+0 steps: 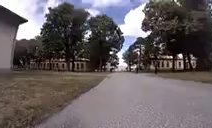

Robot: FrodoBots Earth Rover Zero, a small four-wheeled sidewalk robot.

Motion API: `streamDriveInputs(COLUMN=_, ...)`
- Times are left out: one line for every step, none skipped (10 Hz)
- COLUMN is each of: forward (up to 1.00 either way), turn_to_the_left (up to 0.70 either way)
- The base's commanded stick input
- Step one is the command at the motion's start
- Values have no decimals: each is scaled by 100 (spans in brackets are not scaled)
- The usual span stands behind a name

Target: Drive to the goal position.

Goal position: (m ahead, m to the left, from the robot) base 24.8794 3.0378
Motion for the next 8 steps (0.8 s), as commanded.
streamDriveInputs(forward=70, turn_to_the_left=0)
streamDriveInputs(forward=70, turn_to_the_left=0)
streamDriveInputs(forward=70, turn_to_the_left=0)
streamDriveInputs(forward=70, turn_to_the_left=0)
streamDriveInputs(forward=70, turn_to_the_left=-3)
streamDriveInputs(forward=70, turn_to_the_left=-16)
streamDriveInputs(forward=70, turn_to_the_left=-27)
streamDriveInputs(forward=70, turn_to_the_left=-11)
